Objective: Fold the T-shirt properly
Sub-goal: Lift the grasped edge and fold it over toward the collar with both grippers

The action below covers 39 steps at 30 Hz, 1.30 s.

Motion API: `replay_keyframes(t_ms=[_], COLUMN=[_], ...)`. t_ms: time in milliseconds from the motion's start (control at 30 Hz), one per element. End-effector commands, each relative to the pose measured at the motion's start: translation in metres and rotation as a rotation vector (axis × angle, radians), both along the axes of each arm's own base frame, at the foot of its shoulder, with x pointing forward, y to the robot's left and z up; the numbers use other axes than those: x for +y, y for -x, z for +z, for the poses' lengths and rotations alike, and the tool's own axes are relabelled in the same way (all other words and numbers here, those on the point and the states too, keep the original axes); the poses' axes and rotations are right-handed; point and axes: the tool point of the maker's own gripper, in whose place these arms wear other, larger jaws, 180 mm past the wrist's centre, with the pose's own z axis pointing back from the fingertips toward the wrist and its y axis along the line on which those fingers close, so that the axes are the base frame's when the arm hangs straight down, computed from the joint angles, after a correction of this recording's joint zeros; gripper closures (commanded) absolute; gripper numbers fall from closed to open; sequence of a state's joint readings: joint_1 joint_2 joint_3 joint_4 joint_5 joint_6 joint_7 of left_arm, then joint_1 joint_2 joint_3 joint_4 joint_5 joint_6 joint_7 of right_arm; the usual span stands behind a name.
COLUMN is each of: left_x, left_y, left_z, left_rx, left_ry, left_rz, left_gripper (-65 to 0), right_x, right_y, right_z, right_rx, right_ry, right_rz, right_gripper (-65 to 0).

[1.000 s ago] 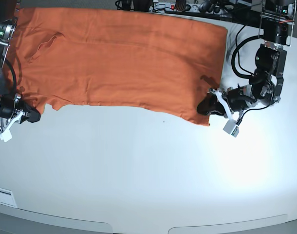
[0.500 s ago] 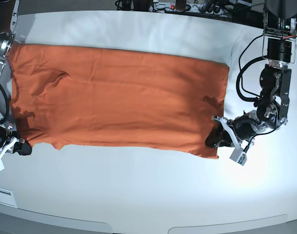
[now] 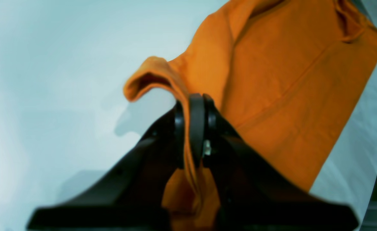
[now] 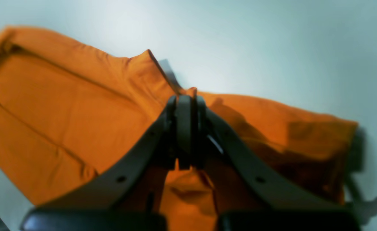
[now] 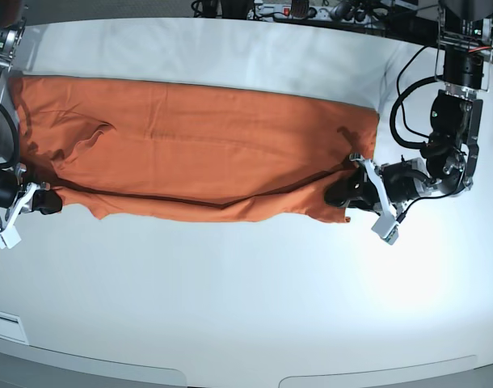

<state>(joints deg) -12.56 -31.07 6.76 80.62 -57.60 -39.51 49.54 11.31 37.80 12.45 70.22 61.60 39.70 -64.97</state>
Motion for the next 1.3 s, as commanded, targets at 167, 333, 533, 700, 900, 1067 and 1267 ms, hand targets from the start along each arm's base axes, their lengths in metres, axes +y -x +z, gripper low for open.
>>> replay_keyframes(t_ms=[167,333,533,700,900,1067,1267], left_x=[-0.004,-0.011,-0.001,0.007,0.001,0.001,0.019], left_y=[-0.002,0.018,0.028,0.028,0.048,0.072,0.074], left_z=[0.033,0.045,0.053,0.053,0.051,0.046,0.043], left_rx=[-0.076,-0.066,-0.079,-0.075,0.019,0.118,0.139], left_ry=[0.019,0.01,-0.056,-0.084,-0.054,-0.062,-0.134], left_rz=[-0.046,-0.128,-0.17,-0.167,-0.244,-0.342,-0.339], left_gripper=[0.0,0.0,0.0,0.0,0.0,0.0,0.0], right_x=[-0.001,-0.005,-0.009,-0.012,-0.015,-0.02,-0.027], right_y=[0.008,0.011,0.011,0.011,0.018,0.034,0.04], right_z=[0.034,0.031,0.033,0.031,0.025,0.011,0.009], right_rx=[-0.095,-0.083,-0.081,-0.075,-0.052,0.007,0.028], right_ry=[0.105,0.145,0.159,0.176,0.186,0.205,0.224], right_rz=[0.082,0.085,0.084,0.082,0.083,0.088,0.089], right_gripper=[0.0,0.0,0.0,0.0,0.0,0.0,0.0])
